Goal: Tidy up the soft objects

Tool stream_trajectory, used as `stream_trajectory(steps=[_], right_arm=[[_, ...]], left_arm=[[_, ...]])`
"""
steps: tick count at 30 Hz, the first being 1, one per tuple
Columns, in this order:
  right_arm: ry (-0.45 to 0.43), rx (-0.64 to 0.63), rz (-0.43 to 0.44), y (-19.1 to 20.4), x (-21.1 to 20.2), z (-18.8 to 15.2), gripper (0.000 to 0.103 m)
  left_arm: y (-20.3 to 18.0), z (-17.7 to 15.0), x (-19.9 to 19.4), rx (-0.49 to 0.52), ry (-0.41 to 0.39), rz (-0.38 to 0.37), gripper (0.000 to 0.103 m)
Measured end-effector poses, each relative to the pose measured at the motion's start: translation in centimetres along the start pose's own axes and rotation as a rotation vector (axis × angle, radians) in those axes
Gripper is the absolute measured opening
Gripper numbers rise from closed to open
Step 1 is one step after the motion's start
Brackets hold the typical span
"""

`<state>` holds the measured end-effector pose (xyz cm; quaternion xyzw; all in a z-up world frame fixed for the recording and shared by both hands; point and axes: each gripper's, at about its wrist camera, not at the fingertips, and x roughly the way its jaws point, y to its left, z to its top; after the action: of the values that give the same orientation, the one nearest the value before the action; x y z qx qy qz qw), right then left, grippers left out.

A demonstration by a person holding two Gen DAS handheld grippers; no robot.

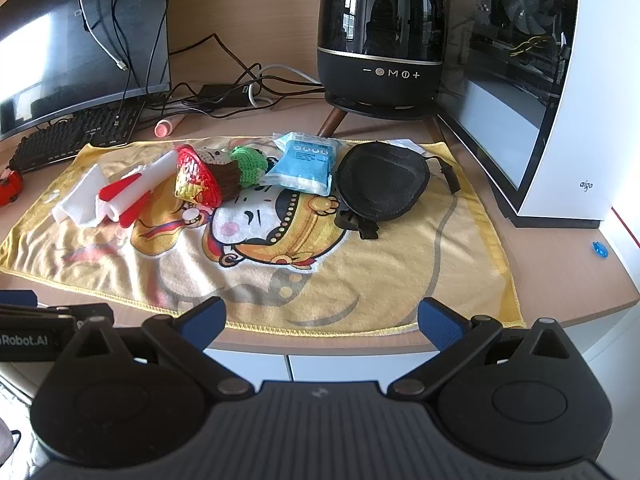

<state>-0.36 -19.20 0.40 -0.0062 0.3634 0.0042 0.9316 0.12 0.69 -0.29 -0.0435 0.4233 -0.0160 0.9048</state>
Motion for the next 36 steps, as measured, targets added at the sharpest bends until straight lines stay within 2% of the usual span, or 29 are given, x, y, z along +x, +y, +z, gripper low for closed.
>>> stream_trajectory(steps=[15, 26, 30, 36], right_arm=[[0.022, 0.006, -0.007, 0.2, 1.8, 0.8, 0.103], [0.08, 0.047, 0.024, -0.1, 4.2, 2.2, 0.103], [0.098, 0.073, 0.084, -0.2, 5.3, 4.0, 0.103], [-0.054, 0.097, 0.211, 1.5, 4.9, 6.9, 0.1]], left_arm=[[0.7, 1.1, 1.5, -0.01, 0.013, -0.011, 0.103], [1.8, 4.3, 3.9, -0.074, 0.053, -0.113, 0.103], [2.5, 6.1, 4.6, -0.087, 0.064, -0.129, 0.103], [4.4, 8.6, 5.8, -0.031, 0.051, -0.026, 0.103]])
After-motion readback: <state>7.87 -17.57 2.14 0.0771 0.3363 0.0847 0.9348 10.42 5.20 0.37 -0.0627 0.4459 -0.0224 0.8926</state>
